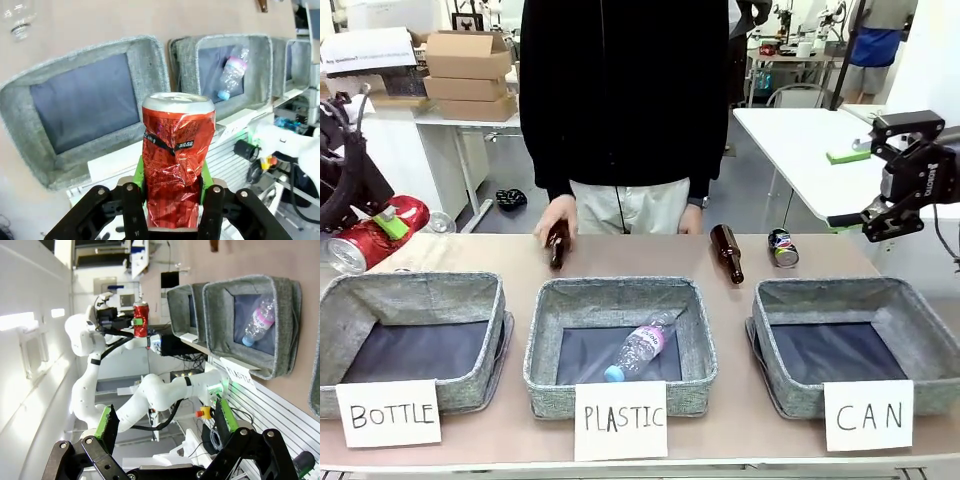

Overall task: Sort the can waste into the basket.
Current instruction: Pick up the can waste from the table and place it in the right Fabric basket.

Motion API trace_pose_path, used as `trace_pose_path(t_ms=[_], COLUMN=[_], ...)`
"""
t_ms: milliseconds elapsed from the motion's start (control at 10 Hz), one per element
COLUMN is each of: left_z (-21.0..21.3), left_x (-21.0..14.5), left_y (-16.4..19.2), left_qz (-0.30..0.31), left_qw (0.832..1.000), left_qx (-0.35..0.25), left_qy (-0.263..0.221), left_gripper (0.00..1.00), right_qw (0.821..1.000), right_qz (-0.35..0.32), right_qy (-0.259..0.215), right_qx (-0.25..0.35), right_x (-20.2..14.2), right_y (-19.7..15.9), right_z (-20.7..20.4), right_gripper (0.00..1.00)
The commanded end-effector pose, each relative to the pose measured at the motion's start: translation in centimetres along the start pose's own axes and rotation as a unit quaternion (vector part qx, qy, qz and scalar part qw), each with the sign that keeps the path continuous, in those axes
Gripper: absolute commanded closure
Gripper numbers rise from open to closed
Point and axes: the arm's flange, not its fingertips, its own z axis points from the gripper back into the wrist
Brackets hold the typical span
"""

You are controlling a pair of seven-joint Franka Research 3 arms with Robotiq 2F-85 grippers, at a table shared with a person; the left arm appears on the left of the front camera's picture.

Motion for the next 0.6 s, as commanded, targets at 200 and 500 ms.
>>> trace_pose_path(t_ms=[200,500], left_z=[-10.5,-17.1], left_x=[5.4,5.9], left_y=[-18.9,-33.9], left_qz=[-0.307,-0.495], left_qw=[0.952,0.867], left_qx=[0.019,-0.014], left_qy=[-0.004,-0.05], left_gripper=[0.55,0.55], right_qw=[0.997,0.964], right_qz=[0.043,0.06], right_qy=[-0.055,-0.176], right_qx=[-0.033,-0.192], right_x=[-1.6,-8.5], right_y=[2.2,0.7], right_z=[5.3,18.3], right_gripper=[0.0,0.0])
